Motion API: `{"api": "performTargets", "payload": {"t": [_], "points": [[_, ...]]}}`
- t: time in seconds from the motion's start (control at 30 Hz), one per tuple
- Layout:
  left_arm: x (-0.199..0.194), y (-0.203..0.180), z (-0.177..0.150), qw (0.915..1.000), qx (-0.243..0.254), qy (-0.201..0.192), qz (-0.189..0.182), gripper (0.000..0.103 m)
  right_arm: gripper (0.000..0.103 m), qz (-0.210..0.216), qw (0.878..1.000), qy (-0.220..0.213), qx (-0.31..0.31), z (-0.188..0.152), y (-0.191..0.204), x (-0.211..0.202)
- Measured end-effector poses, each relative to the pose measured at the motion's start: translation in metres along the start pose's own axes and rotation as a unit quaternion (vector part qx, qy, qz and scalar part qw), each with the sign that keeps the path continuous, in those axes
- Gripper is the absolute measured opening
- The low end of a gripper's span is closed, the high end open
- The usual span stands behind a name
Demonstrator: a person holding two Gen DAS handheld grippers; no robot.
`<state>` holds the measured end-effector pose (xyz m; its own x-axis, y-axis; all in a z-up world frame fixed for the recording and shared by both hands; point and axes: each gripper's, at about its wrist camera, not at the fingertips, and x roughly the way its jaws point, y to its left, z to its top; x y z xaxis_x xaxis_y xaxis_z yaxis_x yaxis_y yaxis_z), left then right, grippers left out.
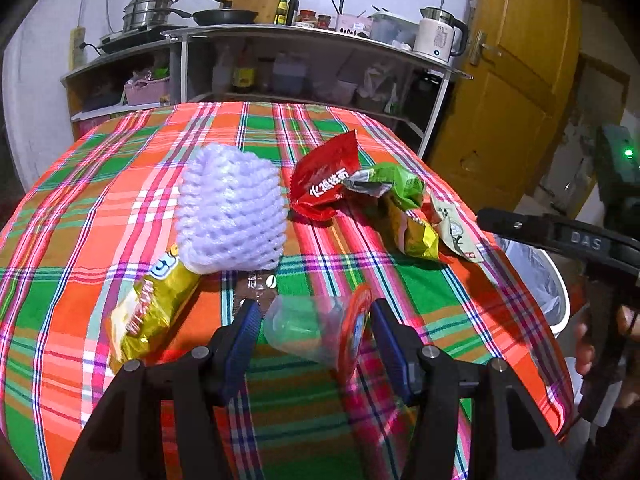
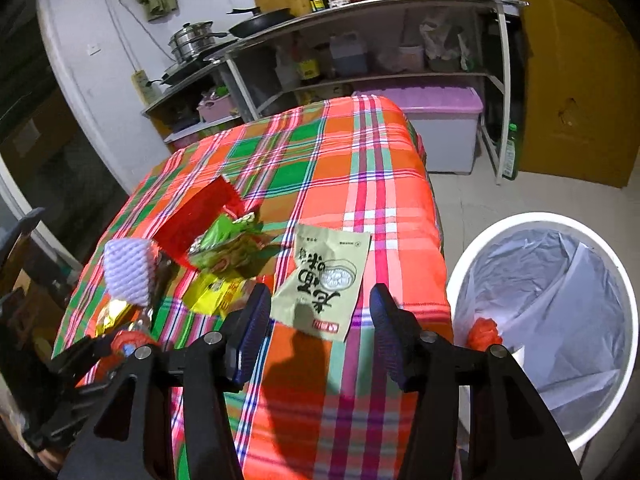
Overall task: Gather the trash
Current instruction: 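Grasp the red-lidded clear cup with the left tool while the right tool grasps the snack bag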
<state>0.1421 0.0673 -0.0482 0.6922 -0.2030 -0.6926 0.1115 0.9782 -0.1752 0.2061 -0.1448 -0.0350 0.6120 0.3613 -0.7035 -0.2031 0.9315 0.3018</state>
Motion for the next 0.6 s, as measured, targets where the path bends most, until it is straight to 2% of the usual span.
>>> {"api": "performTargets", "payload": {"t": [0.23,0.37,0.6], "points": [[0.002,-0.002,0.001,1.0000,0.004,-0.005,-0.007,0.056,0.053,-0.016,1.000,0.013,0.007,0.008,0.000,0.020],[0.002,-0.008,-0.001,0.9998,0.019,-0.008,-0.003,0.048,0.053,-0.022,0.999,0.024,0.005,0.010,0.003,0.032],[0.000,-0.006,-0.002,0.9998,0.015,-0.010,-0.006,0.048,0.053,-0.043,0.998,0.033,-0.010,0.012,0.010,0.046]]}}
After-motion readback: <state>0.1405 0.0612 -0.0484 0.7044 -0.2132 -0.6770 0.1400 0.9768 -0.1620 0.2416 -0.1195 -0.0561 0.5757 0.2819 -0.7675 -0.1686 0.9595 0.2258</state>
